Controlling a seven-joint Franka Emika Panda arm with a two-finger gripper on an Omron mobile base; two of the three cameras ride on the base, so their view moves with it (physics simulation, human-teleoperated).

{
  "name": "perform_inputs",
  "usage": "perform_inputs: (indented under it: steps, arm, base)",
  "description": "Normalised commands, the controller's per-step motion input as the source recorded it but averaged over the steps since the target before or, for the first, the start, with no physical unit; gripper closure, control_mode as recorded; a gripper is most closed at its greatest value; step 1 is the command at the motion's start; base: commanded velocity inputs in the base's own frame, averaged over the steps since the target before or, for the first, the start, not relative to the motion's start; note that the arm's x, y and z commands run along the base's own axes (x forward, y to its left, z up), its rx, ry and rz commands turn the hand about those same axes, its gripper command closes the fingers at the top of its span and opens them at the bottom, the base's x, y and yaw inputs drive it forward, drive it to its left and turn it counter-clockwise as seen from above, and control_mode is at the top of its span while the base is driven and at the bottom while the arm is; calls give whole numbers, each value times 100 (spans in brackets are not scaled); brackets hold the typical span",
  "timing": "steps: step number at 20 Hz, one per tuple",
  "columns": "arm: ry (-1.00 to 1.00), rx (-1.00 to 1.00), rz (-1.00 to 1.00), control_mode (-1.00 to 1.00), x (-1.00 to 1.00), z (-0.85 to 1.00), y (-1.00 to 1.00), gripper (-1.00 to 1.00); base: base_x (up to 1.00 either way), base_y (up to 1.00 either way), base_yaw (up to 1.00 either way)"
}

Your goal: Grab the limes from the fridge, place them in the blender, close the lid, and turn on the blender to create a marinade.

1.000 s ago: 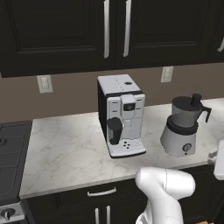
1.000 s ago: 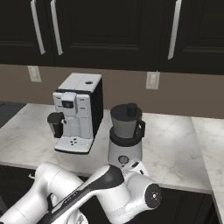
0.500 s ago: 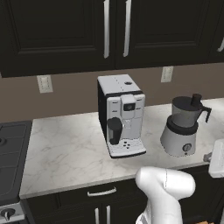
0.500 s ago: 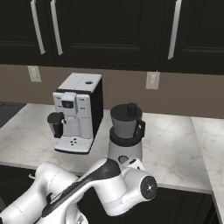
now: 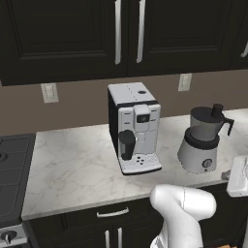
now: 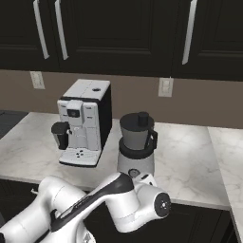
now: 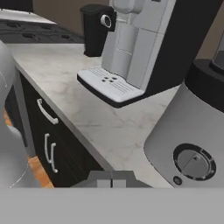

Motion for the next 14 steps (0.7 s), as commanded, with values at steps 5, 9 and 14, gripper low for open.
perform_inputs:
  steps: [5, 9, 14]
  arm:
    - [0, 5, 2, -100, 1, -4, 0, 100]
    - [0, 2, 2, -100, 0, 0, 0, 100]
    - [0, 0, 3, -100, 2, -8, 0, 100]
  base:
    - [0, 0, 0]
    - [0, 0, 0]
    - [0, 0, 0]
